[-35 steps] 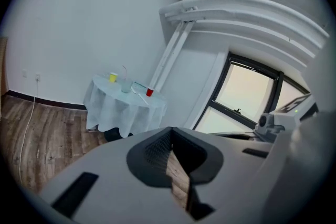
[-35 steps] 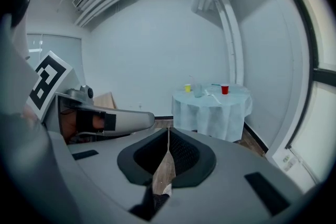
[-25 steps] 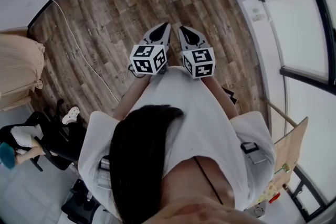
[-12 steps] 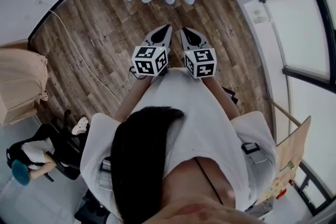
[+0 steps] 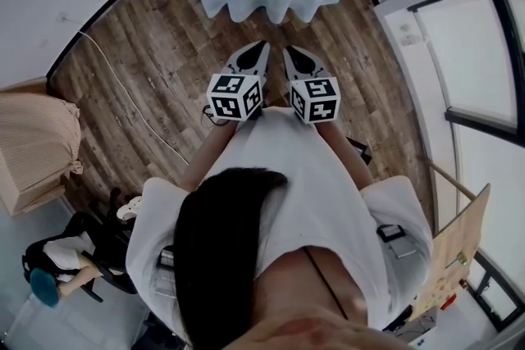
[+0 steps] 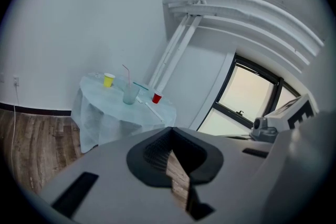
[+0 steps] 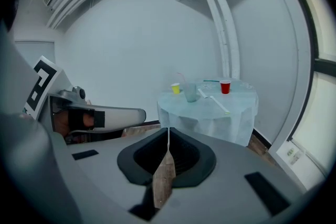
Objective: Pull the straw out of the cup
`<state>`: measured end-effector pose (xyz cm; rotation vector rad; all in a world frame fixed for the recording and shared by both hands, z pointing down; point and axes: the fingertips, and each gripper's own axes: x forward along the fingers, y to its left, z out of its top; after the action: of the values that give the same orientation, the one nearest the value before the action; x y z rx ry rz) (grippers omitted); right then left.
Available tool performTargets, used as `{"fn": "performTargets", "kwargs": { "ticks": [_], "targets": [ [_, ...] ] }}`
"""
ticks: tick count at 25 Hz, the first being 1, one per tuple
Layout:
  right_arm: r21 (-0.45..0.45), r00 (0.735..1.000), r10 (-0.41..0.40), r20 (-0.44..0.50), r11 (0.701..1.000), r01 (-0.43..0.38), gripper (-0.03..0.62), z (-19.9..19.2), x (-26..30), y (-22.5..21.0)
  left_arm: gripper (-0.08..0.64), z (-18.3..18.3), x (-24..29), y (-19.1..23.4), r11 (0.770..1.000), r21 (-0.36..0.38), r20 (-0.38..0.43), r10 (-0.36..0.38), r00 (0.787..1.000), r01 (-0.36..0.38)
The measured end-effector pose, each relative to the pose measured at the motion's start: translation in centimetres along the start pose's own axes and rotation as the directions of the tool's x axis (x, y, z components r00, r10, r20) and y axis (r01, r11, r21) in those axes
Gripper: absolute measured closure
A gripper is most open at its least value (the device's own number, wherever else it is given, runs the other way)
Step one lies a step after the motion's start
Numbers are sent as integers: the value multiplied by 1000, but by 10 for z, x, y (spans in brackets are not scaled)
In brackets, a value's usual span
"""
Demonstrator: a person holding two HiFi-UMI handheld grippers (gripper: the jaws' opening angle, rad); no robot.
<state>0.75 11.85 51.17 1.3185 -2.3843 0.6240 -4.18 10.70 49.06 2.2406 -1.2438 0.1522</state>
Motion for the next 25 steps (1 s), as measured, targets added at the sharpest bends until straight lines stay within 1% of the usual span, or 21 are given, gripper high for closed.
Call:
{"fn": "performTargets", "kwargs": {
  "ticks": [3, 9, 14, 19, 23, 25],
  "targets": [
    [16, 1000, -9, -8, 1000, 9, 557, 4, 10, 3, 551, 5, 3, 12, 1000, -12, -10, -9, 1000, 9],
    [89, 999, -45, -3, 995, 46, 557, 8, 15, -3, 551, 13, 7, 20, 998, -27, -15, -50, 999, 50],
    [88, 999, -49, -11, 995, 50, 557, 10, 17, -2, 551, 17, 8, 26, 997, -56, 0, -52, 999, 51],
    [85, 999, -28, -20, 996, 29, 557, 11, 22, 1, 551, 19, 7, 29, 996, -67, 6, -51, 999, 51],
    [94, 1000, 23, -3, 995, -23, 557, 15, 28, 7, 551, 20, 6, 41, 996, -93, 15, -14, 1000, 16],
    [95, 999, 34, 1, 995, -34, 557, 18, 33, 6, 551, 23, 6, 47, 995, -97, 22, 2, 1000, 1]
  ]
}}
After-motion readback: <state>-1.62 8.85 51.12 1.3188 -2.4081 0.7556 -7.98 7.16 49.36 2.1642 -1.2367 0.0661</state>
